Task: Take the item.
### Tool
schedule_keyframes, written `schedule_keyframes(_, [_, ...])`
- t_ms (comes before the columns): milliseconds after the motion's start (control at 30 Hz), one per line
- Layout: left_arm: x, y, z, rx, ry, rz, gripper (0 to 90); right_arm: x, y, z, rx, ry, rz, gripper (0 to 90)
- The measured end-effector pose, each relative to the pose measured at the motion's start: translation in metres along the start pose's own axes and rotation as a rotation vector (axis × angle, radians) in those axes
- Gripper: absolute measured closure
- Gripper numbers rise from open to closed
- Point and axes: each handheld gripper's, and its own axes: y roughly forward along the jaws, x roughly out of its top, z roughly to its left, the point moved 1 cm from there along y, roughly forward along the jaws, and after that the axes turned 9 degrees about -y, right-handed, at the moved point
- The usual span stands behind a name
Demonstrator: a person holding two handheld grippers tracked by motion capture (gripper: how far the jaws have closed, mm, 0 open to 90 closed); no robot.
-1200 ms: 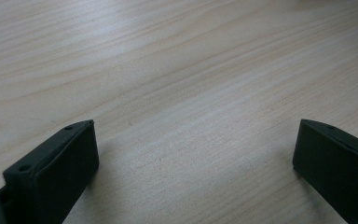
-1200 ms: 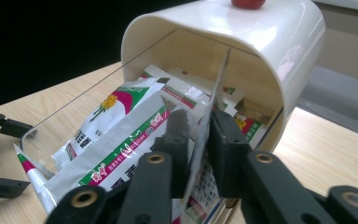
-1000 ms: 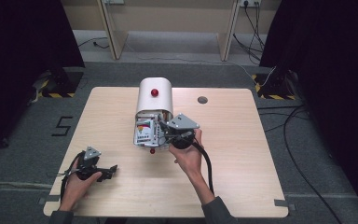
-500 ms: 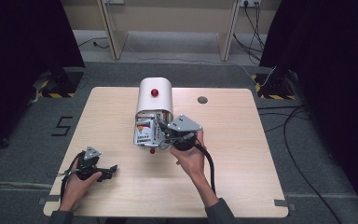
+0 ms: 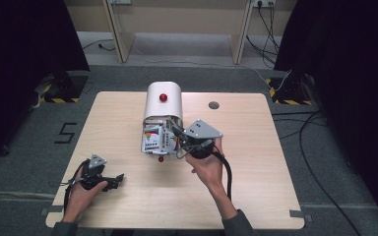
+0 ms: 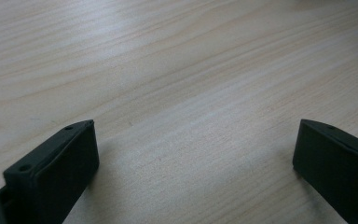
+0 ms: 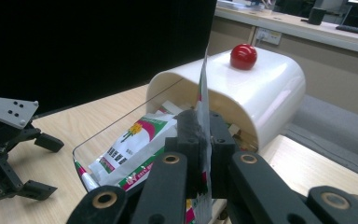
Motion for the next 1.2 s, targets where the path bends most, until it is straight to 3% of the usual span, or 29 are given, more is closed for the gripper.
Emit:
schedule_keyframes(500, [0.000,0.000,0.000,0.000,-0.001,0.000,0.0,-0.013,-0.026,-0.023,-0.043,0.012,-0.023,87.7])
schedule_keyframes(1200, [0.000,0.000,0.000,-0.001,-0.002,0.000,0.0,-0.053,-0.047,-0.042,-0.086,0.057,0.017,87.7])
